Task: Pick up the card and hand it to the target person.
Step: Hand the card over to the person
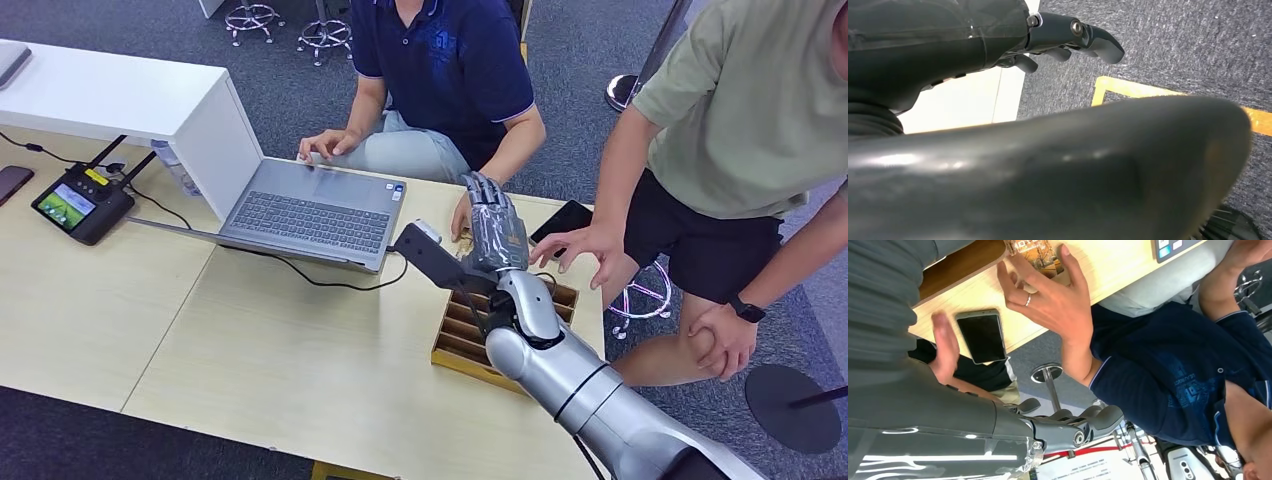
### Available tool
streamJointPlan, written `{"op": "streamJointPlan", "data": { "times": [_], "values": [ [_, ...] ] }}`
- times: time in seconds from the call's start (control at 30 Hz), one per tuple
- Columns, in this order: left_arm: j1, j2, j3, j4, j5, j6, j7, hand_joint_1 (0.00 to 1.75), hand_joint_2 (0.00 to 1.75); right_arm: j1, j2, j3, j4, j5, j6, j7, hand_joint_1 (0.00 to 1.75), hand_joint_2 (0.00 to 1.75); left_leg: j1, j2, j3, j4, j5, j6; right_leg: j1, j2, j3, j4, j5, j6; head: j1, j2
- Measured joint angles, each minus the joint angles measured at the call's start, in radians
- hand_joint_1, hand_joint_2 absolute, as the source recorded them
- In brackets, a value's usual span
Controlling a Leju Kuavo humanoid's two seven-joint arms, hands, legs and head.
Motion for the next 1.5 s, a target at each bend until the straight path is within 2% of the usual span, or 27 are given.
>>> {"op": "streamJointPlan", "data": {
  "times": [0.53, 1.0, 1.5],
  "values": [
    [0.0, 0.0, 0.0, 0.0, 0.01, 0.006, 0.0, 0.0, 0.0, 0.038, -0.074, -0.007, -0.106, 0.016, -0.004, 0.044, 0.0, 1.75, 0.0, 0.0, 0.0, 0.0, 0.0, 0.0, 0.0, 0.0, 0.0, 0.0, 0.0, 0.0, 0.0, 0.0],
    [0.001, 0.0, 0.0, 0.0, 0.02, 0.014, 0.01, 0.0, 0.0, 0.097, -0.163, -0.059, -0.216, 0.015, -0.04, 0.083, 0.0, 1.75, 0.0, 0.0, 0.0, 0.0, 0.0, 0.0, 0.0, 0.0, 0.0, 0.0, 0.0, 0.0, 0.0, 0.0],
    [0.002, 0.0, 0.001, 0.0, 0.031, 0.024, 0.008, 0.0, 0.0, 0.226, -0.308, -0.203, -0.321, -0.126, -0.184, 0.079, 0.0, 1.75, 0.0, 0.0, 0.0, 0.0, 0.0, 0.0, 0.0, 0.0, 0.0, -0.001, 0.0, 0.0, 0.0, 0.0]
  ]
}}
